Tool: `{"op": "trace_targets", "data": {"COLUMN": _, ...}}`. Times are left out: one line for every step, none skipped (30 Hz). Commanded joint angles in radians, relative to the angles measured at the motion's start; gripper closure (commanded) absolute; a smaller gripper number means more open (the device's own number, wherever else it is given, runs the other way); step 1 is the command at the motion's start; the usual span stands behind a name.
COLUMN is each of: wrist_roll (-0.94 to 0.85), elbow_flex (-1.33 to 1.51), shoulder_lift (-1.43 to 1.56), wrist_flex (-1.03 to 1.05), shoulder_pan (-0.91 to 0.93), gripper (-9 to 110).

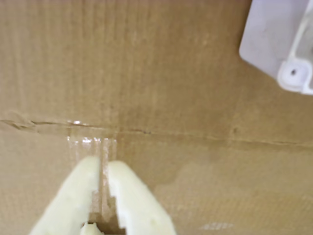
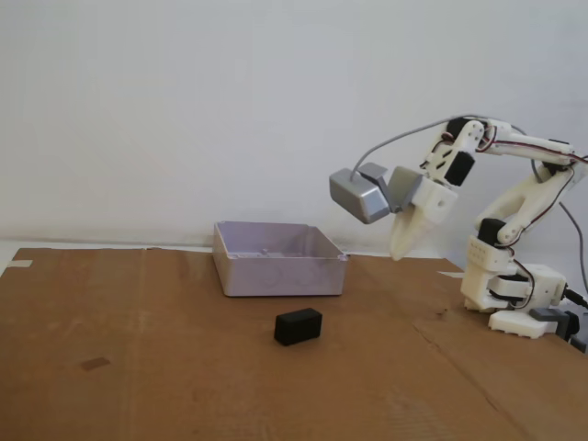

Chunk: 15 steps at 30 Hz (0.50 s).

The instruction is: Grasp a block and put it in the box.

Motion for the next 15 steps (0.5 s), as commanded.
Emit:
{"op": "trace_targets", "data": {"wrist_roll": 0.008, "elbow_flex": -0.147, "shoulder_lift": -0.014, "wrist_flex": -0.015, "shoulder_pan": 0.014, "gripper": 101}}
{"op": "trace_targets", "data": {"wrist_roll": 0.008, "elbow_flex": -0.155, "shoulder_lift": -0.023, "wrist_flex": -0.015, "shoulder_pan": 0.014, "gripper": 101}}
{"op": "trace_targets", "data": {"wrist_roll": 0.008, "elbow_flex": -0.163, "shoulder_lift": -0.032, "wrist_flex": -0.015, "shoulder_pan": 0.014, "gripper": 101}}
{"op": "trace_targets", "data": {"wrist_roll": 0.008, "elbow_flex": -0.169, "shoulder_lift": -0.04, "wrist_flex": -0.015, "shoulder_pan": 0.012, "gripper": 101}}
{"op": "trace_targets", "data": {"wrist_roll": 0.008, "elbow_flex": -0.176, "shoulder_lift": -0.049, "wrist_flex": -0.015, "shoulder_pan": 0.011, "gripper": 101}}
{"op": "trace_targets", "data": {"wrist_roll": 0.008, "elbow_flex": -0.184, "shoulder_lift": -0.057, "wrist_flex": -0.015, "shoulder_pan": 0.009, "gripper": 101}}
{"op": "trace_targets", "data": {"wrist_roll": 0.008, "elbow_flex": -0.192, "shoulder_lift": -0.064, "wrist_flex": -0.015, "shoulder_pan": 0.008, "gripper": 101}}
{"op": "trace_targets", "data": {"wrist_roll": 0.008, "elbow_flex": -0.199, "shoulder_lift": -0.074, "wrist_flex": -0.015, "shoulder_pan": 0.008, "gripper": 101}}
{"op": "trace_targets", "data": {"wrist_roll": 0.008, "elbow_flex": -0.207, "shoulder_lift": -0.083, "wrist_flex": -0.015, "shoulder_pan": 0.008, "gripper": 101}}
{"op": "trace_targets", "data": {"wrist_roll": 0.008, "elbow_flex": -0.218, "shoulder_lift": -0.094, "wrist_flex": -0.015, "shoulder_pan": 0.006, "gripper": 101}}
{"op": "trace_targets", "data": {"wrist_roll": 0.008, "elbow_flex": -0.227, "shoulder_lift": -0.104, "wrist_flex": -0.015, "shoulder_pan": 0.006, "gripper": 101}}
{"op": "trace_targets", "data": {"wrist_roll": 0.009, "elbow_flex": -0.238, "shoulder_lift": -0.115, "wrist_flex": -0.015, "shoulder_pan": 0.006, "gripper": 101}}
{"op": "trace_targets", "data": {"wrist_roll": 0.009, "elbow_flex": -0.249, "shoulder_lift": -0.127, "wrist_flex": -0.015, "shoulder_pan": 0.006, "gripper": 101}}
{"op": "trace_targets", "data": {"wrist_roll": 0.009, "elbow_flex": -0.261, "shoulder_lift": -0.14, "wrist_flex": -0.015, "shoulder_pan": 0.006, "gripper": 101}}
{"op": "trace_targets", "data": {"wrist_roll": 0.009, "elbow_flex": -0.273, "shoulder_lift": -0.15, "wrist_flex": -0.017, "shoulder_pan": 0.006, "gripper": 101}}
